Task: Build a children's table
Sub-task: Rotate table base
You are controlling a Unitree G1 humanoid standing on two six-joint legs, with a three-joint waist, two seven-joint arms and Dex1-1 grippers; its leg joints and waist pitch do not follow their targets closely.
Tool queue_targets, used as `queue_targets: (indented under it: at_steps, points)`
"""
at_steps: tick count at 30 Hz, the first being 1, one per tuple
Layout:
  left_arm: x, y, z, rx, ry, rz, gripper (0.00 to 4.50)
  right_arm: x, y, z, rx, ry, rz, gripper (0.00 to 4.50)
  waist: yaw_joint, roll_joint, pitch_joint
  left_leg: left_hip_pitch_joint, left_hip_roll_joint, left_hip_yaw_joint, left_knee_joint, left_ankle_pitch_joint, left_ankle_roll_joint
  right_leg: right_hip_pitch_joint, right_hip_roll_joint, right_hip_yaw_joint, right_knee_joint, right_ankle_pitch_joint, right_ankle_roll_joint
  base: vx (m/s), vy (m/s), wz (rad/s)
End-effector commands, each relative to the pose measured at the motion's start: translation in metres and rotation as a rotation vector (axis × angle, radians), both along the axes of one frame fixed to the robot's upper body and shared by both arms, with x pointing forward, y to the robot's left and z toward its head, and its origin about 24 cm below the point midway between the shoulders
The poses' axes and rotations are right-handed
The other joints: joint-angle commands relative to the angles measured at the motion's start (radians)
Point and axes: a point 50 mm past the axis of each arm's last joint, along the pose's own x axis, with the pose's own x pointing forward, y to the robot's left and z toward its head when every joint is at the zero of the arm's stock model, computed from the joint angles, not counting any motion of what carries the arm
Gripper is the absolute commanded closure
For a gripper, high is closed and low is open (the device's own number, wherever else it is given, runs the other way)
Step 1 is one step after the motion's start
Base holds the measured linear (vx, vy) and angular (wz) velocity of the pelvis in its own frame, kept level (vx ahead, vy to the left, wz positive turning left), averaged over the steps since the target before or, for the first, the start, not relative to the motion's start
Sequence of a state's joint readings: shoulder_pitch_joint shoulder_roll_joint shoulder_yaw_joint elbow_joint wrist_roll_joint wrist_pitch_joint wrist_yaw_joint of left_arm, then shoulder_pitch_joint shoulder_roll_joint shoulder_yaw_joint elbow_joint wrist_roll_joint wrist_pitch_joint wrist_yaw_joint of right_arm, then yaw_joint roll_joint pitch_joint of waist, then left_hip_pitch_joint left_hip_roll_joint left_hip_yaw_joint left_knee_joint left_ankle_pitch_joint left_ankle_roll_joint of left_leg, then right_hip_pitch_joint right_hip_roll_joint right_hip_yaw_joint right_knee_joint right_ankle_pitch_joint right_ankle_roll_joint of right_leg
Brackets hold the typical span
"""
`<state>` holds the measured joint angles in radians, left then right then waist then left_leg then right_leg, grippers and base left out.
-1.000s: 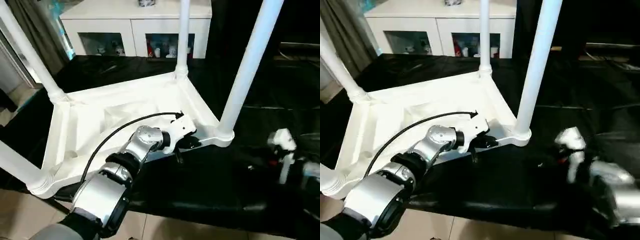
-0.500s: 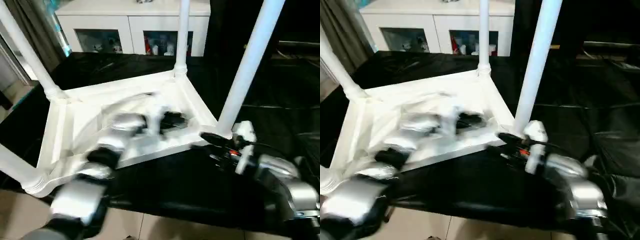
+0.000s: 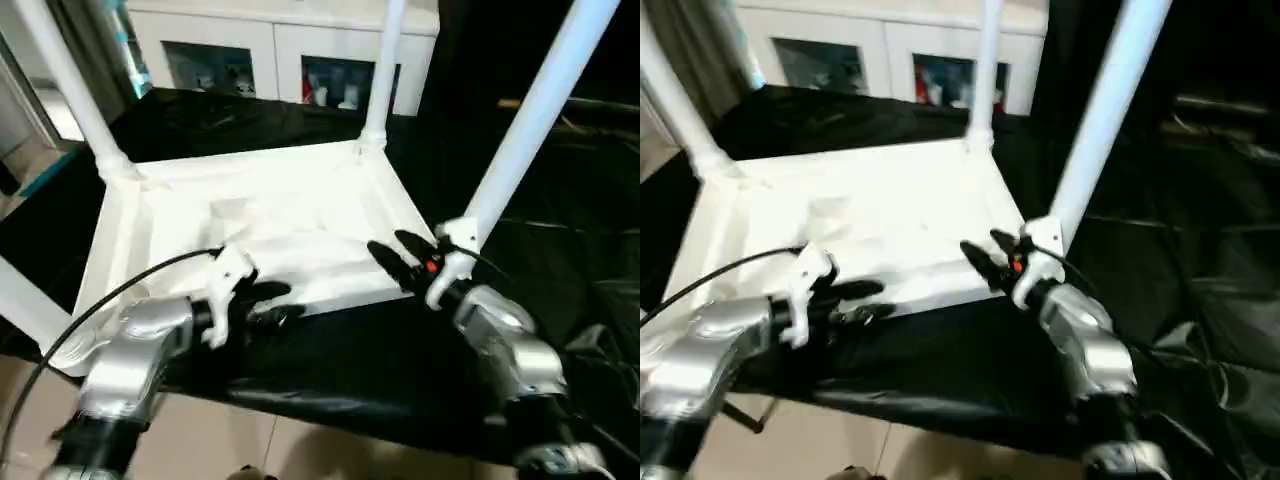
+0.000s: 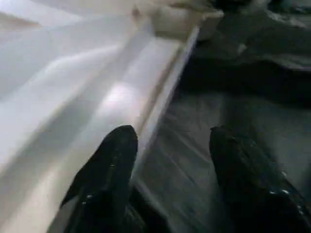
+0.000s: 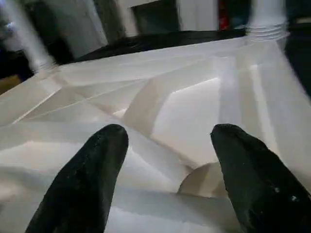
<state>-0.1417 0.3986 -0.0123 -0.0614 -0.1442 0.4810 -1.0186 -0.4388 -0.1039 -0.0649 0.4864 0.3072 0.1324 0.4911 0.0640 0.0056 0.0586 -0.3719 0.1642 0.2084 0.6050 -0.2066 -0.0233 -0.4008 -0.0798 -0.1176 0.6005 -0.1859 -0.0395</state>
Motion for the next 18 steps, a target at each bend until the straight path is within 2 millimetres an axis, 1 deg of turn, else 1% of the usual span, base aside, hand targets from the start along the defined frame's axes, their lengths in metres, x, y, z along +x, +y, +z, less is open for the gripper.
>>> queue_targets:
  at_steps: [1,2,3,4,5,6,7,8,9,10,11,12,13,14,15,16,17,18]
  points:
    - [-0.007,0.011,0.012,0.01,-0.014,0.049,1.45,0.009,-0.014,-0.001,-0.002,0.007,-0.137,1.32,0.0,0.006,-0.052,0.026,0.09,-0.044,-0.091,-0.227,-0.008,0.036,-0.103,0.085,-0.084,-0.323,-0.171,0.0,0.0,0.0]
    - [-0.011,0.016,0.014,0.019,-0.009,0.063,1.36,0.012,-0.014,-0.001,-0.004,0.008,-0.162,1.32,-0.001,0.01,-0.051,0.027,0.09,-0.045,-0.091,-0.228,-0.015,0.035,-0.103,0.085,-0.082,-0.317,-0.175,0.0,0.0,0.0]
    - [-0.015,0.02,0.015,0.026,0.006,0.08,1.31,0.014,-0.014,-0.001,-0.016,0.012,-0.198,1.32,-0.003,0.009,-0.05,0.028,0.087,-0.042,-0.092,-0.235,-0.017,0.035,-0.096,0.084,-0.082,-0.314,-0.171,0.0,0.0,0.0]
    - [-0.021,0.025,0.015,0.035,0.024,0.088,1.16,0.016,-0.015,-0.002,-0.027,0.018,-0.225,1.32,-0.004,0.011,-0.048,0.031,0.084,-0.042,-0.092,-0.241,-0.017,0.031,-0.093,0.084,-0.084,-0.314,-0.17,0.0,0.0,0.0]
    - [-0.026,0.029,0.014,0.046,0.041,0.095,1.16,0.018,-0.016,-0.004,-0.041,0.03,-0.257,1.32,-0.005,0.01,-0.049,0.027,0.082,-0.043,-0.093,-0.233,-0.016,0.037,-0.092,0.084,-0.081,-0.302,-0.169,0.0,0.0,0.0]
    - [-0.028,0.032,0.013,0.052,0.048,0.104,1.07,0.019,-0.017,-0.004,-0.046,0.033,-0.271,1.32,-0.005,0.01,-0.049,0.025,0.083,-0.043,-0.094,-0.226,-0.013,0.037,-0.09,0.084,-0.079,-0.292,-0.167,0.0,0.0,0.0]
    - [-0.035,0.041,0.01,0.077,0.067,0.14,1.0,0.021,-0.02,-0.005,-0.052,0.039,-0.31,1.32,-0.004,0.012,-0.05,0.026,0.084,-0.044,-0.094,-0.223,-0.015,0.037,-0.091,0.083,-0.077,-0.283,-0.168,0.0,0.0,0.0]
    - [-0.035,0.041,0.01,0.077,0.067,0.14,0.93,0.021,-0.02,-0.005,-0.052,0.039,-0.31,1.32,-0.008,0.011,-0.051,0.023,0.083,-0.045,-0.093,-0.22,-0.014,0.039,-0.09,0.083,-0.075,-0.273,-0.169,0.0,0.0,0.0]
    - [-0.042,0.051,0.004,0.119,0.091,0.19,0.85,0.023,-0.023,-0.005,-0.069,0.039,-0.338,1.32,-0.007,0.012,-0.052,0.025,0.082,-0.043,-0.091,-0.217,-0.01,0.037,-0.089,0.084,-0.072,-0.248,-0.172,0.0,0.0,0.0]
    - [-0.045,0.057,0.001,0.139,0.101,0.215,0.78,0.025,-0.025,-0.006,-0.078,0.036,-0.35,1.32,-0.011,0.01,-0.051,0.018,0.08,-0.045,-0.093,-0.215,-0.006,0.043,-0.088,0.083,-0.072,-0.246,-0.172,0.0,0.0,0.0]
    - [-0.048,0.061,-0.001,0.152,0.109,0.235,0.61,0.026,-0.027,-0.006,-0.086,0.035,-0.362,1.32,-0.009,0.01,-0.052,0.021,0.081,-0.044,-0.092,-0.215,-0.001,0.043,-0.088,0.084,-0.073,-0.245,-0.17,0.0,0.0,0.0]
    - [-0.049,0.062,-0.001,0.154,0.111,0.239,0.61,0.026,-0.028,-0.006,-0.089,0.036,-0.368,1.32,-0.008,0.015,-0.051,0.024,0.08,-0.043,-0.091,-0.216,0.0,0.039,-0.087,0.084,-0.073,-0.242,-0.171,0.0,0.0,0.0]
    - [-0.051,0.065,-0.002,0.16,0.116,0.249,0.61,0.027,-0.03,-0.006,-0.097,0.038,-0.384,1.32,-0.01,0.013,-0.051,0.022,0.08,-0.045,-0.092,-0.221,0.0,0.042,-0.087,0.083,-0.072,-0.241,-0.176,0.0,0.0,0.0]
    - [-0.054,0.067,-0.002,0.166,0.124,0.257,0.42,0.028,-0.035,-0.007,-0.114,0.042,-0.408,1.32,-0.01,0.014,-0.05,0.023,0.08,-0.044,-0.092,-0.225,0.0,0.04,-0.085,0.084,-0.073,-0.243,-0.174,0.0,0.0,0.0]
    - [-0.057,0.069,-0.002,0.168,0.134,0.263,0.42,0.029,-0.046,-0.007,-0.144,0.052,-0.462,1.32,-0.01,0.014,-0.051,0.025,0.079,-0.043,-0.092,-0.229,0.0,0.039,-0.083,0.083,-0.072,-0.241,-0.174,0.0,0.0,0.0]
    - [-0.057,0.069,-0.002,0.168,0.134,0.263,0.35,0.029,-0.046,-0.007,-0.144,0.052,-0.462,1.32,-0.009,0.015,-0.053,0.028,0.081,-0.043,-0.09,-0.226,-0.005,0.037,-0.085,0.084,-0.069,-0.233,-0.179,0.0,0.0,0.0]
    - [-0.059,0.07,-0.002,0.168,0.14,0.267,0.26,0.031,-0.058,-0.007,-0.169,0.062,-0.516,1.32,-0.007,0.018,-0.052,0.03,0.081,-0.042,-0.091,-0.235,-0.009,0.035,-0.081,0.084,-0.069,-0.226,-0.182,0.0,0.0,0.0]
    - [-0.059,0.07,-0.003,0.177,0.14,0.268,0.17,0.031,-0.064,-0.006,-0.175,0.063,-0.54,1.32,-0.008,0.017,-0.052,0.03,0.079,-0.041,-0.091,-0.238,-0.012,0.035,-0.08,0.084,-0.068,-0.222,-0.184,0.0,0.0,0.0]
